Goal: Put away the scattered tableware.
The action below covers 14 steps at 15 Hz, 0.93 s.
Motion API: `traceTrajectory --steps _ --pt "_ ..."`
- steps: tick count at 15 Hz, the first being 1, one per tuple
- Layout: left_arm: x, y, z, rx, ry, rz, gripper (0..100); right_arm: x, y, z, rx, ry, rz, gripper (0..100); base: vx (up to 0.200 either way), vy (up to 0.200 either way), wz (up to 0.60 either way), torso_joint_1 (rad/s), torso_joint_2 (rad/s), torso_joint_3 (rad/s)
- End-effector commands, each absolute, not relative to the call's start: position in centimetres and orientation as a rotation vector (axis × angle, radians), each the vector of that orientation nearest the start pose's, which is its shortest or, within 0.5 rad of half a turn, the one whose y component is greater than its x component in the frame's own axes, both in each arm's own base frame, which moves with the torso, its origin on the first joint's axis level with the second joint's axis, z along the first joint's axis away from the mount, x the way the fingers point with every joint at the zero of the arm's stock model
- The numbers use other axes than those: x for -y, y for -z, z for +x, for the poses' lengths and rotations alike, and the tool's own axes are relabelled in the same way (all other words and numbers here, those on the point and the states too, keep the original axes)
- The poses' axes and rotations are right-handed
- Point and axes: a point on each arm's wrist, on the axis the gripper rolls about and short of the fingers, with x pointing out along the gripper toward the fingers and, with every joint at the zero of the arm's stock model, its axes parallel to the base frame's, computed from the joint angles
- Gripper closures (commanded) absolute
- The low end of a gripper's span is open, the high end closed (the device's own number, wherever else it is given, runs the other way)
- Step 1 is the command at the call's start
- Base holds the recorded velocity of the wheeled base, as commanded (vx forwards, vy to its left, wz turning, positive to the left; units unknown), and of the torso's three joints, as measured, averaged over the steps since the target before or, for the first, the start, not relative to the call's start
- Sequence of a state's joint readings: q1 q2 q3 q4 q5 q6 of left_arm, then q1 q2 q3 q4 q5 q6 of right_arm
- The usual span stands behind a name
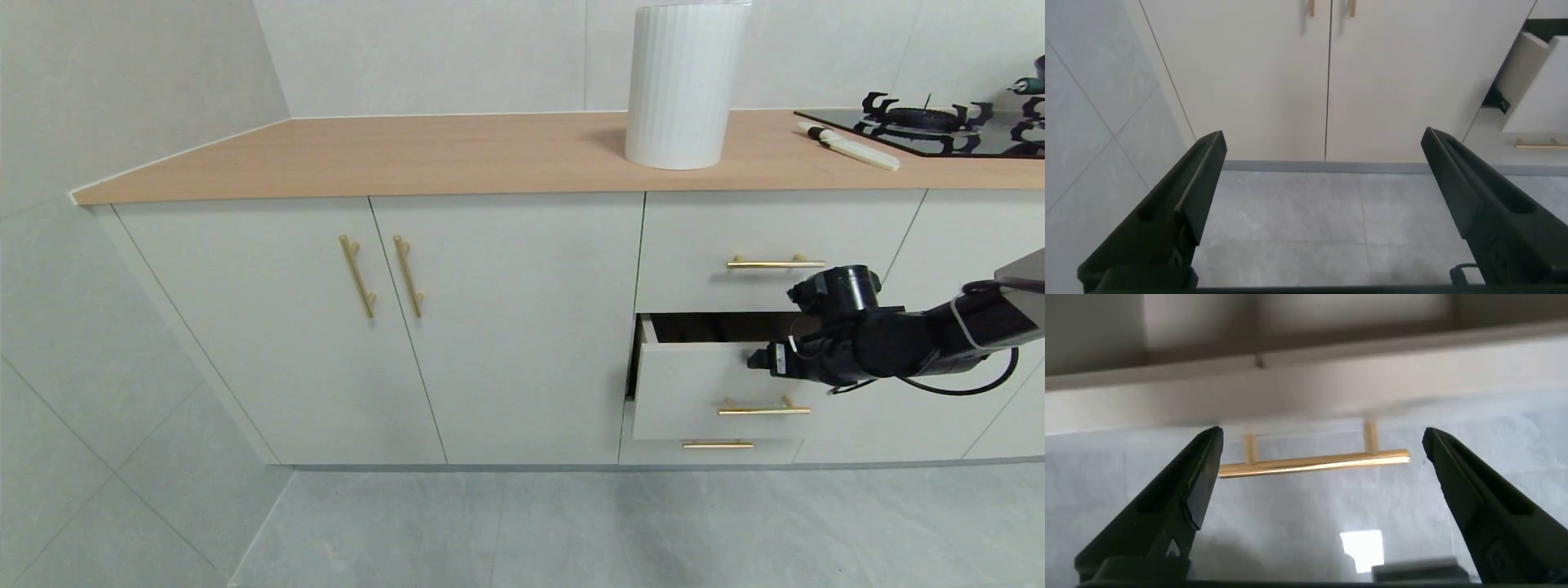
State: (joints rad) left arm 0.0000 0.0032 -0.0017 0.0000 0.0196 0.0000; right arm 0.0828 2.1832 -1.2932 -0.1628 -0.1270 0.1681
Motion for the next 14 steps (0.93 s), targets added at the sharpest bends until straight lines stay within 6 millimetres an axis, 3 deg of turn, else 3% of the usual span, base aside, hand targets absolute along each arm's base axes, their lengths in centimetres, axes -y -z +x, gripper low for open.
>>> traceTrajectory --steps 1,7,14 --pt "0.0 -7.6 -2.3 -0.002 -0.020 0.000 0 -3.0 -8.2 43.1 -0.708 0.120 0.084 0 0.000 0.000 0.00 0.000 0.00 0.000" --pt "0.0 -7.6 -2.3 -0.002 -0.020 0.000 0 -2.6 -6.4 45.1 -0.577 0.195 0.079 0 0.000 0.000 0.00 0.000 0.00 0.000" --pt "0.0 -7.6 -2.3 -0.002 -0.020 0.000 0 -2.2 -6.1 46.3 -0.456 0.224 0.099 0 0.000 0.000 0.00 0.000 0.00 0.000"
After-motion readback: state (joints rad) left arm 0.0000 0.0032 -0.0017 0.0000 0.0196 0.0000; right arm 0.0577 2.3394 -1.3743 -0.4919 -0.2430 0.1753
